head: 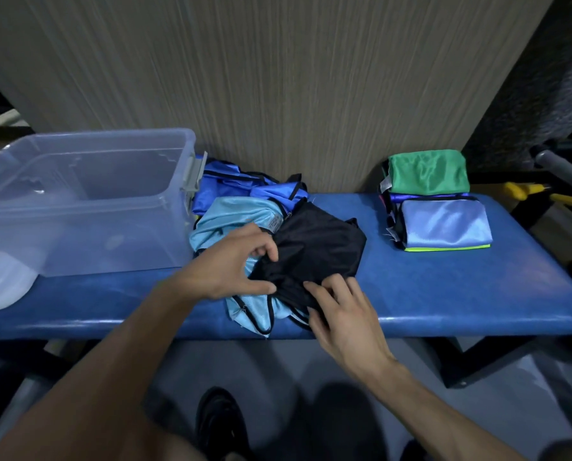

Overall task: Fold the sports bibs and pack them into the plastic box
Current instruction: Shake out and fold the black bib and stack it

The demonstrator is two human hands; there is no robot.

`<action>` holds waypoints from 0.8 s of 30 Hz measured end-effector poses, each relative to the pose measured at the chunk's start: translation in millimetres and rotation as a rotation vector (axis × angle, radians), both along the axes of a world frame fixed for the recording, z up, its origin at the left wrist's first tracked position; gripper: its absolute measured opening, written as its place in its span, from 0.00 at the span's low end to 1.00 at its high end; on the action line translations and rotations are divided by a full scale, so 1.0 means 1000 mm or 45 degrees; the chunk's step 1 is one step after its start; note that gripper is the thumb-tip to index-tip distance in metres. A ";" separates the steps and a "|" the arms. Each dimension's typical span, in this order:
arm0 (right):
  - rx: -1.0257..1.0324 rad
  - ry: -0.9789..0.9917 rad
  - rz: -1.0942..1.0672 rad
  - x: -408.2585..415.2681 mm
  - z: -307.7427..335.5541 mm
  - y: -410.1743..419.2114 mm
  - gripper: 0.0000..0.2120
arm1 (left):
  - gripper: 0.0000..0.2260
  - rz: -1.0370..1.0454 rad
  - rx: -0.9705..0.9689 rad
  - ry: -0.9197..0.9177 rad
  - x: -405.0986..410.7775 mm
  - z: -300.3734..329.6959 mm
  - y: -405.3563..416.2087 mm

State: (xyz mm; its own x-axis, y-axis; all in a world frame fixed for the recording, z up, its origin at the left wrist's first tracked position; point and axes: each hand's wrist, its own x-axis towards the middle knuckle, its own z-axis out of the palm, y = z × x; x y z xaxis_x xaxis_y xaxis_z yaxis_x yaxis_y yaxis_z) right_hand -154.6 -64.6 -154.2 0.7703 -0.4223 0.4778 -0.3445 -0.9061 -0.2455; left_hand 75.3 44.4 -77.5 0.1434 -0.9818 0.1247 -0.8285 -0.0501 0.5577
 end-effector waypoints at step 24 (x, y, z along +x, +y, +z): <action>-0.313 0.022 0.211 -0.029 -0.009 -0.020 0.16 | 0.22 -0.032 0.085 -0.472 -0.006 -0.018 0.006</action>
State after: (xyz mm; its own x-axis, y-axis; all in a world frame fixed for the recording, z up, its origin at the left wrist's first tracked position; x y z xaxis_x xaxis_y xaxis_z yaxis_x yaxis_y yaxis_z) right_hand -183.6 -84.7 -163.1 0.8281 -0.1634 0.5362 -0.1891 -0.9819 -0.0073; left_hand 69.4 50.0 -95.7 0.0762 -0.9922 0.0989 -0.9749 -0.0533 0.2162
